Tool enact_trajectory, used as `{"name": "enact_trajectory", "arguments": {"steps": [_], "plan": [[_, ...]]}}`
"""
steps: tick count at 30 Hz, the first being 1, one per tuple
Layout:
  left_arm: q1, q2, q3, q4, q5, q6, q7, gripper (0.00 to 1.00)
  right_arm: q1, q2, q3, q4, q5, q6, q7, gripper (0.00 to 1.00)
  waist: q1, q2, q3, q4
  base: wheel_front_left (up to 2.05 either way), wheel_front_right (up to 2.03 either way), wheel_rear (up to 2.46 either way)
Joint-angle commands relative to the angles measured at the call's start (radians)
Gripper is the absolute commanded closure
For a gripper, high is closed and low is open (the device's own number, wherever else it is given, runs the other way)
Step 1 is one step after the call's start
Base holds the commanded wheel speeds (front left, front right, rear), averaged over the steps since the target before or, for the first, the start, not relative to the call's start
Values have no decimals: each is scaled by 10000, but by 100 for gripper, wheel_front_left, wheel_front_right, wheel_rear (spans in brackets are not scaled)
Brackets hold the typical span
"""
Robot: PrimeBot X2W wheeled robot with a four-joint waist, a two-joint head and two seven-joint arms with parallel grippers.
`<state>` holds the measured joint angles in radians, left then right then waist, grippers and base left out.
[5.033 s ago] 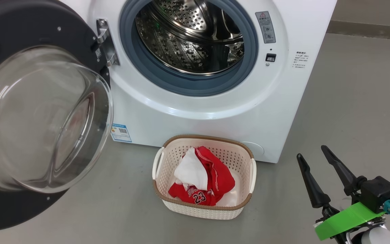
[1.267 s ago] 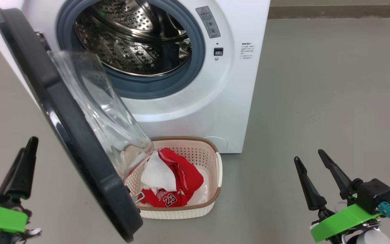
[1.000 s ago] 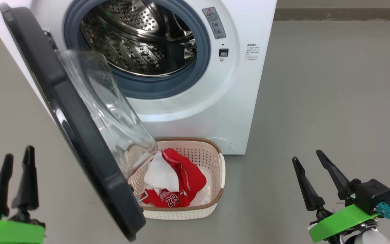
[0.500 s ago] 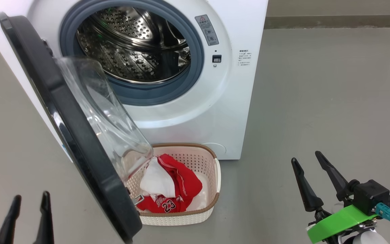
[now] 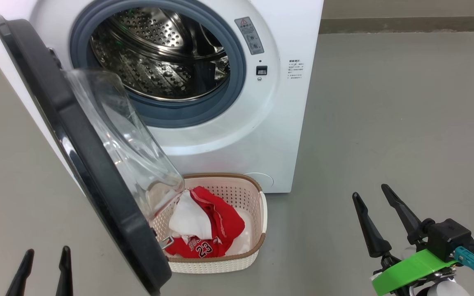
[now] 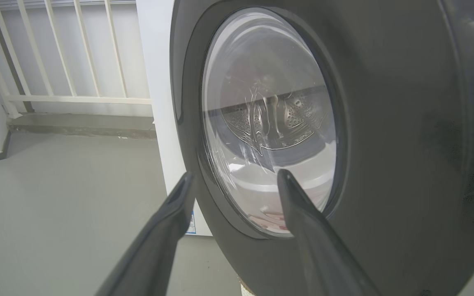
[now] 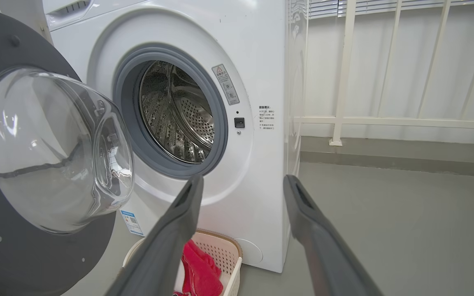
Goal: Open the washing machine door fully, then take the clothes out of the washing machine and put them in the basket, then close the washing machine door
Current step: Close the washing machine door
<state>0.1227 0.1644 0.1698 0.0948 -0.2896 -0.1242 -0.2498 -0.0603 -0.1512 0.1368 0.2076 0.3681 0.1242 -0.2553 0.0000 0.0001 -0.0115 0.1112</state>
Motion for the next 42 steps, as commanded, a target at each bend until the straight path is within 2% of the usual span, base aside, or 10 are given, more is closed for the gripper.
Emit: {"name": "enact_trajectory", "arguments": {"steps": [1,32,33,35,36,42], "plan": [[-211,81,437,-228,82,-64,-118,0,-191,-54,144,-193,-76,65,-65,0,0,-1,-13,-13,0,0,0],[277,9,354,-41,462,-65,-120,0,-112,94,152,-140,-74,65,-65,0,0,-1,-254,-200,0,0,0],[278,28,308,-15,474,-65,-120,17,-112,90,152,-137,-73,65,-65,0,0,-1,-252,-197,0,0,0],[287,93,180,114,491,-65,-120,97,-105,84,163,-124,-68,65,-65,0,0,-1,-253,-199,0,0,0],[271,92,136,186,433,-65,-120,100,-102,79,169,-118,-66,65,-65,0,0,-1,-254,-198,0,0,0],[-189,58,157,364,-662,-65,145,100,-67,66,175,-105,-73,65,-65,0,0,-1,-252,-184,0,0,0]]}}
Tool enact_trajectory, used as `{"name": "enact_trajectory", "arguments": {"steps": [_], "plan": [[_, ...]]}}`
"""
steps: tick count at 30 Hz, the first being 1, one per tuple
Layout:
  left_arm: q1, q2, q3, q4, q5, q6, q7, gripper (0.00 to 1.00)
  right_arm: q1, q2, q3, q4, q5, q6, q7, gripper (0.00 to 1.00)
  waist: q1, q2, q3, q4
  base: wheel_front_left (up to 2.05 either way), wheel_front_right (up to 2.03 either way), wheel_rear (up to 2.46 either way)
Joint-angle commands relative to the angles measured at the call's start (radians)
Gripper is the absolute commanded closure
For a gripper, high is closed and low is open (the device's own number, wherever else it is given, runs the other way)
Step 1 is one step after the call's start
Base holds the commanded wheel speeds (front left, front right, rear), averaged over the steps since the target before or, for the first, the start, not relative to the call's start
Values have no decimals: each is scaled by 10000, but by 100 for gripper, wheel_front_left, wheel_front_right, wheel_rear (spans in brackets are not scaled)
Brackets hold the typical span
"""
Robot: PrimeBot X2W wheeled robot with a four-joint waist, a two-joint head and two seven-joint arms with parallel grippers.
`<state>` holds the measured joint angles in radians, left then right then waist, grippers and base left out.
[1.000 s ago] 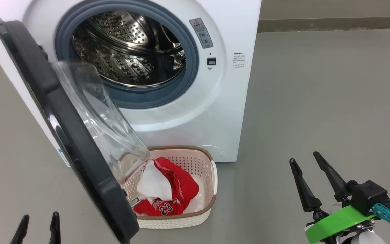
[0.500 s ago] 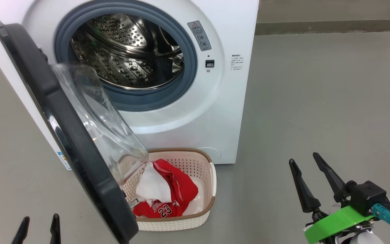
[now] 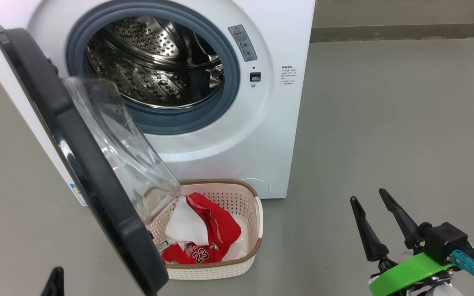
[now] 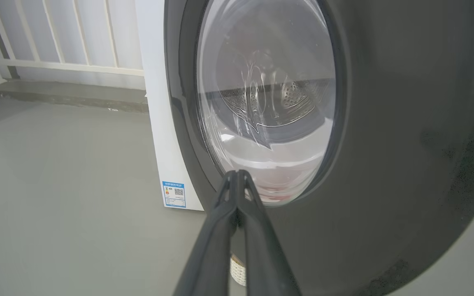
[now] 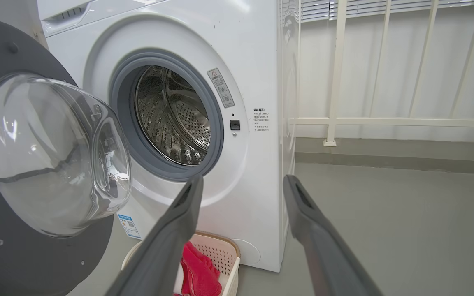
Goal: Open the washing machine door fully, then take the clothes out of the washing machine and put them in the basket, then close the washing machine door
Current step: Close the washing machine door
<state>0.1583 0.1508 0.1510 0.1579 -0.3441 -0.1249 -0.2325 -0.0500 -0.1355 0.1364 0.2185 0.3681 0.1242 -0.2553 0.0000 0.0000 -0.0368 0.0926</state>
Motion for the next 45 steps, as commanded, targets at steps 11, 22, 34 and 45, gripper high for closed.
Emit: {"name": "enact_trajectory", "arguments": {"steps": [11,22,34,45], "plan": [[-1697,-459,1468,-1549,-4229,433,2773,100,-231,-77,95,-192,-36,65,-65,0,0,0,109,30,0,0,0],[-2967,-954,2448,-3422,-10166,2625,5922,100,-293,-57,11,-216,-14,65,-65,0,0,0,256,-40,0,0,0],[-3358,-996,2040,-4140,-11741,3339,6272,100,-491,-171,40,-335,1,65,-65,0,0,0,716,-232,0,0,0],[-3837,-1004,647,-3954,-12445,2942,5411,100,-785,-347,95,-375,112,65,-65,0,0,0,1167,-475,0,0,0]]}}
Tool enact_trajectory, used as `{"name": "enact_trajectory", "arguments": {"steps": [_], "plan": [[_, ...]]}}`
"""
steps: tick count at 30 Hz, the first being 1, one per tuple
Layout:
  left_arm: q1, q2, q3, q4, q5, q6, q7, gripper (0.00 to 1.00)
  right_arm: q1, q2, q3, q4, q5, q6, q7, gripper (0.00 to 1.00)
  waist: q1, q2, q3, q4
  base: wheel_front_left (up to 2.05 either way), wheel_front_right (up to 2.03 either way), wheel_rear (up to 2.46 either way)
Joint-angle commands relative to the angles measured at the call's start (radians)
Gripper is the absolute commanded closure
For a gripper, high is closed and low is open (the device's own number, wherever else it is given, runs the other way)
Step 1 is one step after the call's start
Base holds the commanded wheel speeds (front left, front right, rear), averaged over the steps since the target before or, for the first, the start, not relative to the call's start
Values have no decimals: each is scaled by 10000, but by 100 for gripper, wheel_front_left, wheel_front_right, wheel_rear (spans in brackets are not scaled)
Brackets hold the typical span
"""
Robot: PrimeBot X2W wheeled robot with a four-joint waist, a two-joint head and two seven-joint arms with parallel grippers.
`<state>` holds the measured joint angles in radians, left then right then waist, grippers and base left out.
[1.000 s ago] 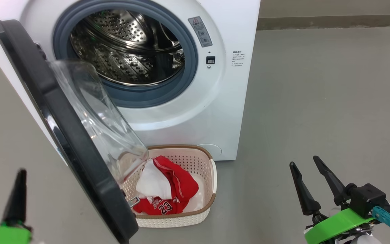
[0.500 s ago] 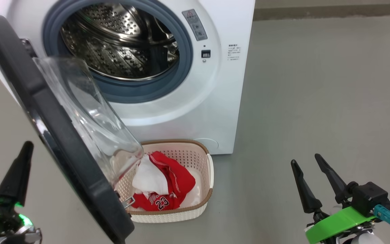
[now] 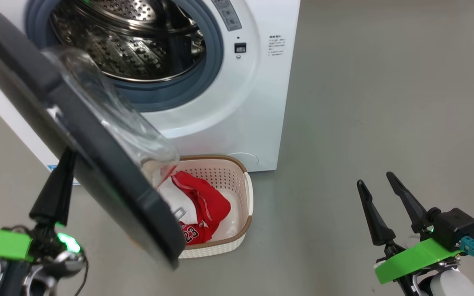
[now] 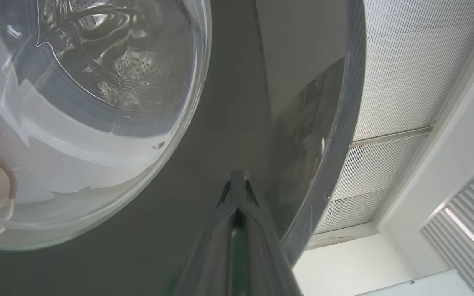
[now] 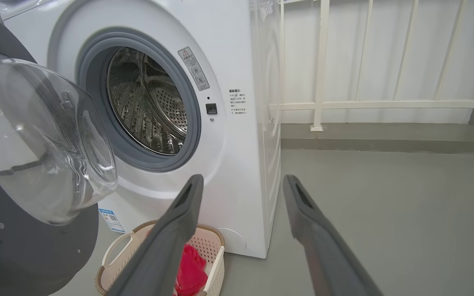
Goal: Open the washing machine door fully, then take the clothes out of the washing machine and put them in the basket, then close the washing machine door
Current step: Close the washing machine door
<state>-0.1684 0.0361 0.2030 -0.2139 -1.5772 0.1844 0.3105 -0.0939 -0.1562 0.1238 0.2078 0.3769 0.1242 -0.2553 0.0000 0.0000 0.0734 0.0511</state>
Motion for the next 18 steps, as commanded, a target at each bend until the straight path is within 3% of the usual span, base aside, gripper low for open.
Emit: {"name": "enact_trajectory", "arguments": {"steps": [1,18], "plan": [[-663,143,54,-176,-217,-202,-134,100,-364,-147,233,-267,27,65,-65,0,0,0,86,-87,0,0,0],[-2282,142,-1403,1197,-771,-1016,-2019,100,-625,-306,282,-315,157,65,-65,0,0,0,704,-679,0,0,0]]}}
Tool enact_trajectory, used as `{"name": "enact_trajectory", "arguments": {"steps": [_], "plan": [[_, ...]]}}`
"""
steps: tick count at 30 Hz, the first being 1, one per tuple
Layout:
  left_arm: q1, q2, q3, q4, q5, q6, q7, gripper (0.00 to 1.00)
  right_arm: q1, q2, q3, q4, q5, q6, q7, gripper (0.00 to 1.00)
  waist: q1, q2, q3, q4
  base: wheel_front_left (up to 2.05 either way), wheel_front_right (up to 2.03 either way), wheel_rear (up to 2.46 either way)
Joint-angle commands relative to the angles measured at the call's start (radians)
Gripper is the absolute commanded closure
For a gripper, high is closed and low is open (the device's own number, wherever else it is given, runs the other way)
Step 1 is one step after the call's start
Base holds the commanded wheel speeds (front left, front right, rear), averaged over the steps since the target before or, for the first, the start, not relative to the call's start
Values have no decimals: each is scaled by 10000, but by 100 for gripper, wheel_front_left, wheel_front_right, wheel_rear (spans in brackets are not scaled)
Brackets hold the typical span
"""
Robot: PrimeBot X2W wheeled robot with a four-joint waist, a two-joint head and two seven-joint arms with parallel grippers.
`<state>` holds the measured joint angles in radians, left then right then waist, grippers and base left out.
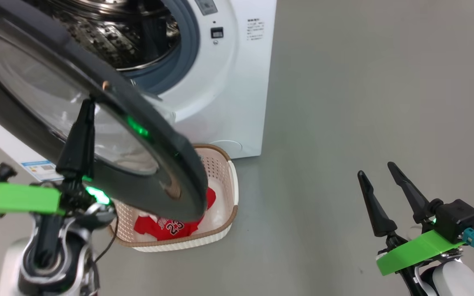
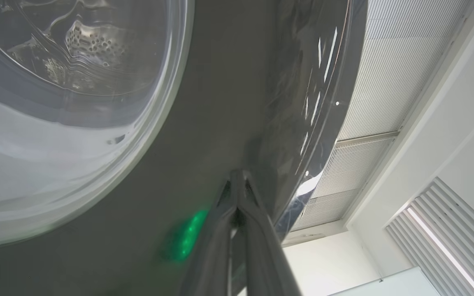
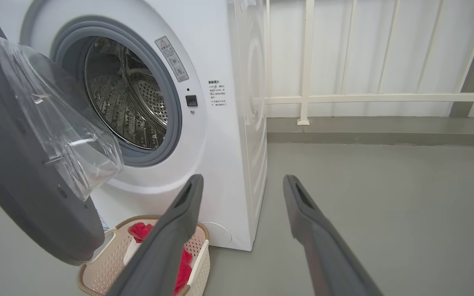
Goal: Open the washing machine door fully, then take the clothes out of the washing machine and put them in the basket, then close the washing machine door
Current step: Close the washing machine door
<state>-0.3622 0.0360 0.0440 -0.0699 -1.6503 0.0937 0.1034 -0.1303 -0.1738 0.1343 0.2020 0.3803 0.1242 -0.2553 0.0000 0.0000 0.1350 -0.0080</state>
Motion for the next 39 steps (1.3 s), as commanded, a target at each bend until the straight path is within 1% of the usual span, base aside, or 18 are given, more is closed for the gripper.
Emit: {"name": "enact_trajectory", "arguments": {"steps": [1,7,13,20,25,32,37,38,39], "plan": [[-470,143,106,-127,-29,-151,-60,100,-263,-146,177,-259,122,65,-65,0,0,0,133,-125,0,0,0],[-1300,143,-205,538,103,-348,-600,100,-339,-223,160,-299,125,65,-65,0,0,0,440,-361,0,0,0],[-2076,155,-349,1328,404,-563,-874,100,-490,-254,263,-377,127,65,-65,0,0,0,801,-661,0,0,0],[-3054,291,-330,2012,633,-701,-975,100,-745,-263,267,-480,131,65,-65,0,0,0,1336,-1025,0,0,0],[-3902,398,-283,2605,787,-881,-1074,100,-953,-219,332,-515,239,65,-65,0,0,0,1706,-1270,0,0,0],[-4596,539,-208,3287,858,-1157,-1087,100,-1139,-197,357,-527,232,65,-65,0,0,0,1889,-1436,0,0,0],[-4635,556,-279,3531,861,-1421,-966,100,-1115,-173,298,-494,194,65,-65,0,0,0,1783,-1402,0,0,0],[-4580,547,-286,3569,838,-1468,-942,94,-1092,-165,289,-479,184,65,-65,0,0,0,1730,-1385,0,0,0],[-4506,539,-289,3597,810,-1514,-916,67,-1076,-156,277,-476,181,65,-65,0,0,0,1663,-1360,0,0,0]]}}
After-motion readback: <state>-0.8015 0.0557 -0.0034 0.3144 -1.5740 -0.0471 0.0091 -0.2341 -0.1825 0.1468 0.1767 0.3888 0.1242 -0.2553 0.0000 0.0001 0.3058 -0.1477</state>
